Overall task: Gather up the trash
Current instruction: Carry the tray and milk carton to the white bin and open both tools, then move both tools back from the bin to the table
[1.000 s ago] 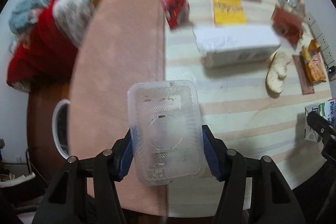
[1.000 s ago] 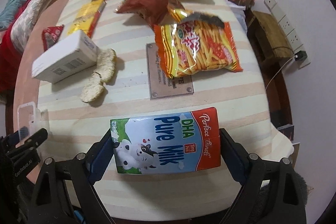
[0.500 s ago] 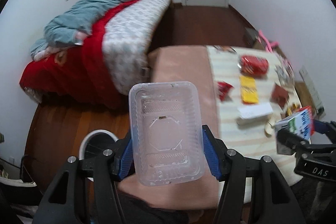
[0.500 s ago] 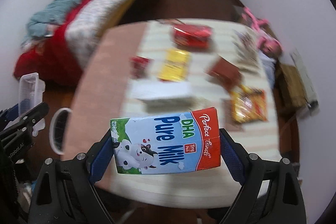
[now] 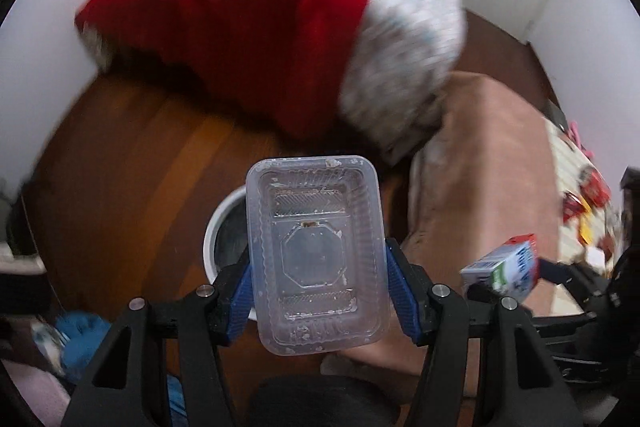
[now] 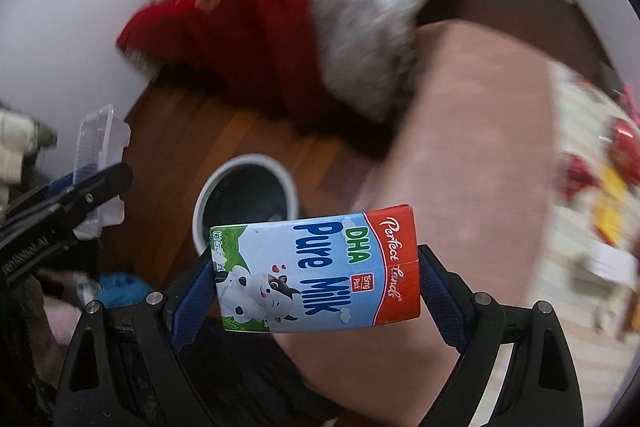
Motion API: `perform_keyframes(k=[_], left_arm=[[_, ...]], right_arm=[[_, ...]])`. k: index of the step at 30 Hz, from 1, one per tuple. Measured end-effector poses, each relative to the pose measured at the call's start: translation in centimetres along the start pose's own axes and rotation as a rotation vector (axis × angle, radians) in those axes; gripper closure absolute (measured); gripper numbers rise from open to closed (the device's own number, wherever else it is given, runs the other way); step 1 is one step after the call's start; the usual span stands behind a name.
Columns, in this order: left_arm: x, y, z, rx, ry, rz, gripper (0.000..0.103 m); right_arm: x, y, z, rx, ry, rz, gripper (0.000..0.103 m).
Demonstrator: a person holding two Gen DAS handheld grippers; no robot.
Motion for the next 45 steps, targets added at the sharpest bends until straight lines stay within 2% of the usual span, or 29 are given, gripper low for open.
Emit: perform_keyframes(k=[4,7,8,9,11,14,16,18,22,31,38,45], left_arm=[[-0.8,-5.2,5.9,-0.084,-0.120,-0.135,0.046],[-1.3,-8.4,9.3,-0.111,-0.187,-0.239,0.045],[-1.4,-9.1,9.7,-0.102,-0.193,-0.256,0.039],[-1.5,-10.0,10.2,-0.093,-0.201,-0.276,0.022],[-1.6,-11.5,10.8,-0.086,-0.198,-0.327,0.002],[-1.8,-13.0,11.0,-0.061,-0.195,-0.365,0.002],[-2.1,-13.6,10.9,-0.028,-0.182,-0.369,0.002],[-2.4,-14.3,10.3,0.010,-0.168,-0.361,0.002],[-3.7,-14.8,8.6,0.132,-0.113,-0.321,0.002],[-7.0,-12.9,6.2,0.231,-0.102,-0.238,0.002],[-7.4,-11.0,4.1,0.262,-0.073,-0.186,0.002],[-6.9,-9.5,0.8,0.282,-0.009,-0.156,0.002]], right_arm=[[0.5,-5.2,8.4,0.033,-0.109,-0.057,0.009],[0.7,-7.8,13.6,0.028,-0.174,-0.102,0.009],[0.7,-8.5,15.2,0.030,-0.195,-0.115,0.009],[0.8,-9.2,16.6,0.023,-0.219,-0.133,0.009],[0.9,-10.1,19.1,0.026,-0.252,-0.151,0.009],[0.8,-10.8,22.0,0.021,-0.312,-0.168,0.008],[0.3,-10.8,23.3,0.029,-0.347,-0.168,0.000],[-0.1,-10.7,23.4,0.042,-0.352,-0.165,0.000],[0.0,-10.5,23.2,0.013,-0.334,-0.200,0.000],[-1.4,-7.3,19.6,-0.117,-0.281,-0.233,0.000],[-1.9,-6.3,16.6,-0.118,-0.235,-0.205,0.000],[-1.6,-6.5,13.2,-0.099,-0.167,-0.180,0.000]])
Point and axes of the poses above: each gripper's, at about its wrist camera, not at the fingertips, and z roughly the way its jaws point, y to its right, x to its top, the point moved 10 cm from there along z, roughly the way its jaws point, and after that the axes turned 5 degrees about -x, right-handed, at the moved point
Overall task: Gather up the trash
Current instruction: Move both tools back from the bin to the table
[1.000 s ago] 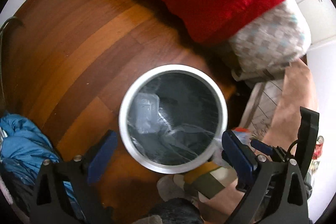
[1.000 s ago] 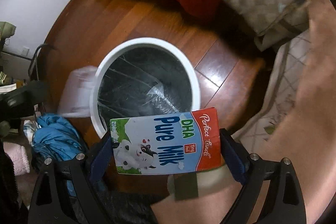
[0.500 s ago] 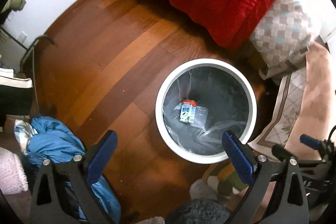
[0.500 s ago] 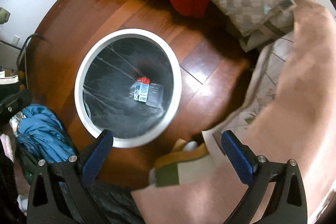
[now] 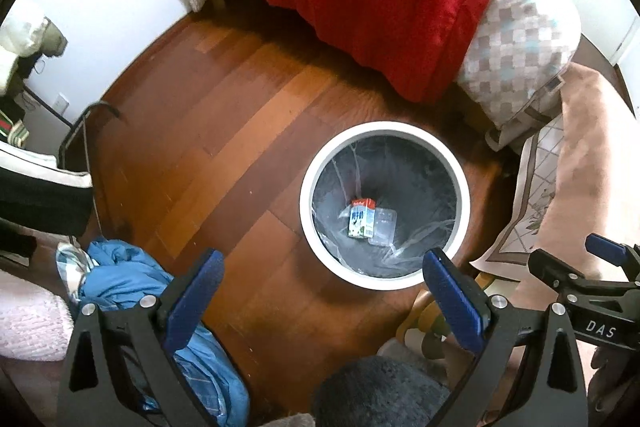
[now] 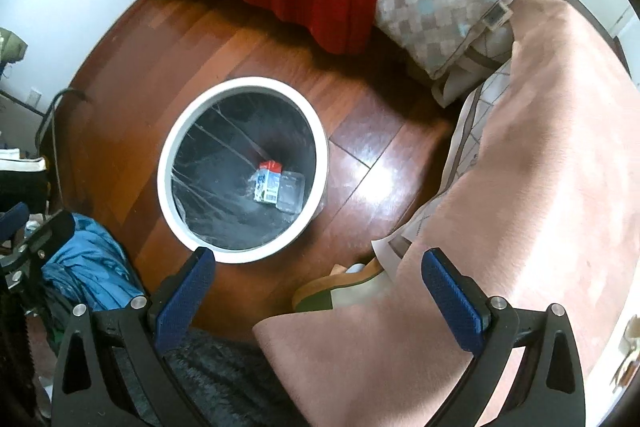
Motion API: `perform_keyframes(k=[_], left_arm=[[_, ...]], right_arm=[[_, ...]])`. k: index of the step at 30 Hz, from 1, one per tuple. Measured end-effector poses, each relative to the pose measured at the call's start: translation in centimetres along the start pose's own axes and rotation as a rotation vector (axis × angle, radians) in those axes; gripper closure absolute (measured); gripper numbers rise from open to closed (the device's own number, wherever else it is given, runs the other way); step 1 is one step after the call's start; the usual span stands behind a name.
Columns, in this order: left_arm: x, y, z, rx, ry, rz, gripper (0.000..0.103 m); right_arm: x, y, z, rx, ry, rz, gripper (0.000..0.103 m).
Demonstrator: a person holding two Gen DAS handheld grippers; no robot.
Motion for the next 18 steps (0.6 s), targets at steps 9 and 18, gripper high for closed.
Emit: perform_keyframes(k=[9,18], left_arm=[[0.9,3.0,-8.8,-0.012,0.138,0.036,0.002],[0.9,13.7,-15.8,-0.119,0.274,0.140,0.002]], right_arm=[[-0.4,0.3,-8.6,0.087,0.138,0.065,0.000],[-5.1,8.8,-20.6,0.170,0.310,0.247,0.000]])
Point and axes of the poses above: each gripper's, at about its wrist camera, not at the fingertips, and z roughly the way its jaws point, y to its right, x to its top, the point moved 10 cm from there along z, roughly the way its jaws point, and after that the axes turned 5 degrees about -x, right-handed, at the moved point
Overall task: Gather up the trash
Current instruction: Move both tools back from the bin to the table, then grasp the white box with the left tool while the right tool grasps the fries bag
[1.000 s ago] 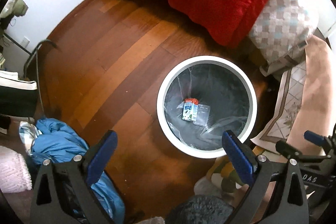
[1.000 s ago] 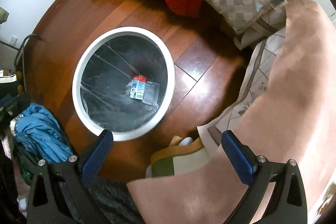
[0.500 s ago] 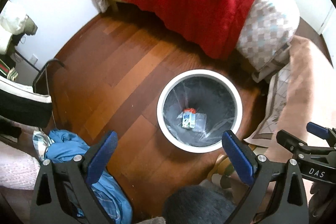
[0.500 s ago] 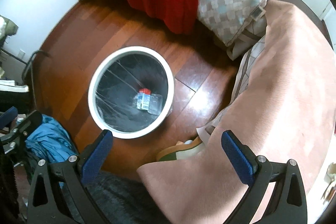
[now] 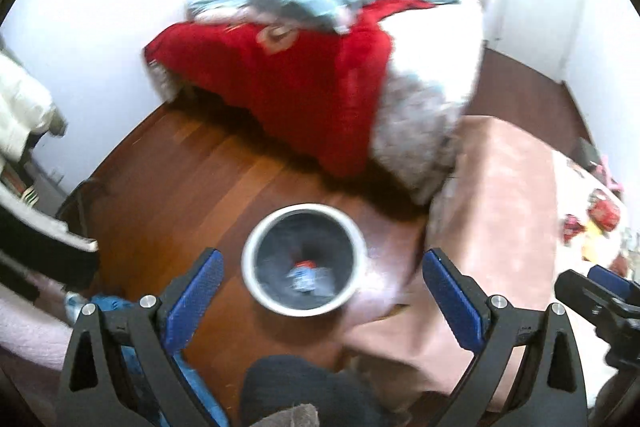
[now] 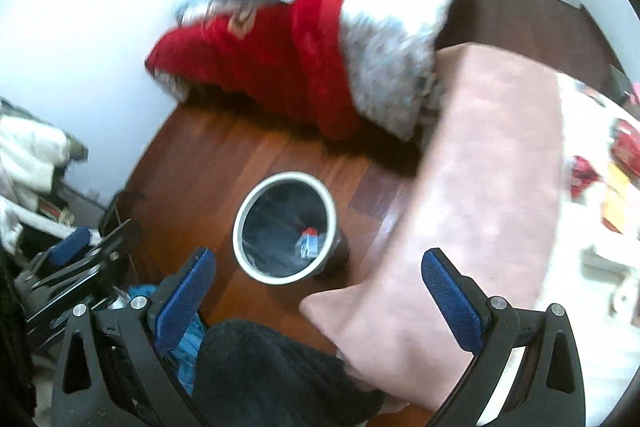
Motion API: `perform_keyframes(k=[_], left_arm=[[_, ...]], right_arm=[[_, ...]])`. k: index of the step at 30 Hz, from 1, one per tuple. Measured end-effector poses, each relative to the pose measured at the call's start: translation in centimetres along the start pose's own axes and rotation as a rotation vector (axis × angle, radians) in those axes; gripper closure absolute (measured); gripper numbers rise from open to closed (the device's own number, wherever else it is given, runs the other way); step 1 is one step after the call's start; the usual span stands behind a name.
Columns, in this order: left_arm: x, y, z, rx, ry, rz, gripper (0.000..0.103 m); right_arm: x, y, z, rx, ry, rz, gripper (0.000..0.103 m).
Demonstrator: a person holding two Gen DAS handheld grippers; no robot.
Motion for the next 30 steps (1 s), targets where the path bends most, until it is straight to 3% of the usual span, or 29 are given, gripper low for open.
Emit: perform_keyframes(k=[4,8,13,19,22,24,27,29,30], left_arm=[[-0.9,10.3,2.0,-0.105,-0.031,0.125,0.002],[-3.0,21.4,4.8,-0.201,-0.082,0.288,0.002],[-6.3,35.3,8.3,-0.297,-0.135,0.594,0.002],[-10.3,45.7,10.9,-0.381,-0.255,0.993,0.002],[-12.3,48.5,11.7,-0.410,-0.272,1.170,0.014],[-13.7,49.3,12.5,-0.411,-0.313,1.220,0.053],[-13.8,49.5,12.9,-0.398,-0.344,1.178,0.058],[-13.4,48.8,13.2,-0.366,-0.384,1.072,0.060],[-12.9,47.7,13.6,-0.328,-0.423,0.967,0.061]], right_arm=[[-0.7,8.1,-4.1,-0.049,0.021,0.118,0.000],[-3.4,20.3,-7.1,-0.197,0.018,0.268,0.000],[-8.5,36.7,-9.1,-0.392,-0.063,0.444,0.000],[-12.5,48.5,-9.0,-0.426,-0.144,0.583,0.000],[-12.8,52.0,-8.3,-0.438,-0.163,0.593,0.000],[-12.6,53.6,-7.2,-0.448,-0.178,0.578,0.000],[-12.4,54.7,-5.8,-0.443,-0.196,0.566,0.004],[-12.4,55.2,-4.9,-0.442,-0.212,0.556,0.008],[-12.3,55.1,-4.4,-0.439,-0.216,0.548,0.008]])
Point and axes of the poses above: each gripper's, at about its wrist camera, not at the fingertips, and z roughly the way its jaws point, y to its right, x to its top, the point moved 10 cm from there along z, roughly the way its jaws point, and after that the axes turned 5 degrees about -x, right-handed, at the moved point
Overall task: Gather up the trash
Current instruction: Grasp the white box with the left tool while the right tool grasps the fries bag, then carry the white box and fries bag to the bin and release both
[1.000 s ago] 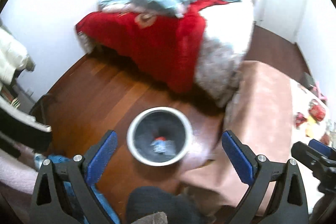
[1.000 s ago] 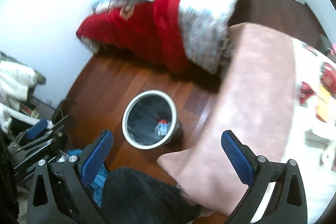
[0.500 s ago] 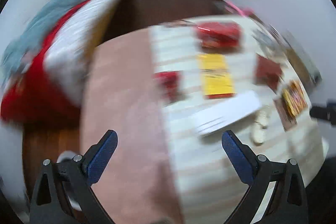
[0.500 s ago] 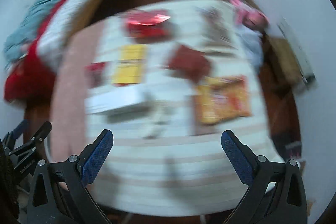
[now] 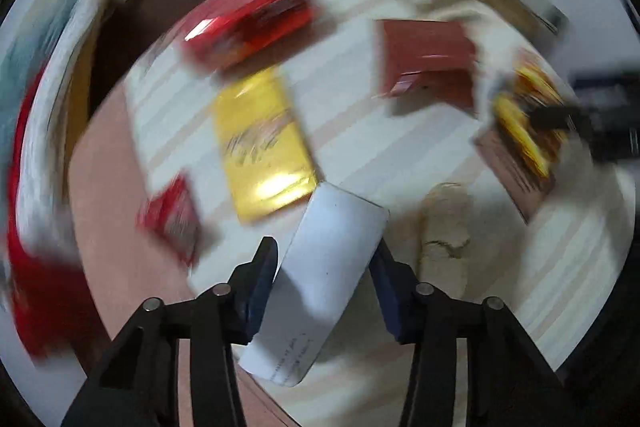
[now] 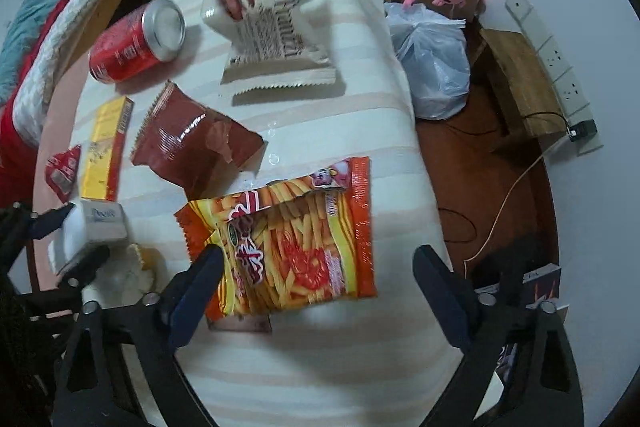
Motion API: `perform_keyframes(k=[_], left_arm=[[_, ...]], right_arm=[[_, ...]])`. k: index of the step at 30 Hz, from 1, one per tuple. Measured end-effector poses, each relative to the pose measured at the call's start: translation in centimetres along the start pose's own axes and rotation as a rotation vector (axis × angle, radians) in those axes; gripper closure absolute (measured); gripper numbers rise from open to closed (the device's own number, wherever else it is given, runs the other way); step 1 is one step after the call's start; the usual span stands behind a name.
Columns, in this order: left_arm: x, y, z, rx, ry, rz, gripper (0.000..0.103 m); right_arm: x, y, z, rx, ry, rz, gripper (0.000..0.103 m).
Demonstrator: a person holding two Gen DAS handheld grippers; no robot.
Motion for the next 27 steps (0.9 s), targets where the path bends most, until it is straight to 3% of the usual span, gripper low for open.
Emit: perform_keyframes(k=[2,4,7,9,10,12,15,19,27], left_arm=[[-0.9,-1.2,-0.3,-0.078,0.003,-0.172,0.062],[-2.0,-2.2,-0.1,-0.168,0.009,-0.335,0.062],[-2.4,-2.5,1.0,-0.245,0.018,-0.409,0.059],[-2.4,-2.2,1.3,-0.210,0.035,-0.383,0.063],[-2.4,-2.2,1.2,-0.156,0.047,-0.356,0.065],[-2.3,-2.1,0.7,-0.072,0.077,-0.310,0.070],[-2.4,-1.9,-1.0,0.005,0.143,-0.322,0.070],[-2.8,-1.6,-4.1,0.069,0.232,-0.354,0.070],[-5.8,-6.1,-11.1,0.065,0.374,-0.442,0.070]], right_arm=[[-0.2,-0.5,0.3,-0.004,0.002,-0.012,0.009],[-0.3,-0.7,0.8,-0.007,0.004,-0.012,0.026],[-0.8,-1.6,1.2,-0.021,0.014,-0.024,0.033],[-0.9,-2.0,1.1,-0.055,0.040,-0.053,0.048],[-1.0,-2.3,0.9,-0.064,0.049,-0.067,0.062],[-1.2,-3.2,0.7,-0.061,0.060,-0.088,0.076],[-1.5,-4.0,0.0,-0.070,0.089,-0.109,0.087],[-2.0,-4.8,-2.0,-0.023,0.129,-0.087,0.091],[-4.1,-8.8,-7.9,0.108,0.207,-0.115,0.092]])
Point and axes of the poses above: each gripper's, at about its wrist camera, not at the fingertips, and z roughly the way its jaws point, y to its right, x to its top, the point moved 10 cm from there along z, roughly the way its jaws point, and after that the axes turned 5 degrees about -x, right-handed, at the moved point
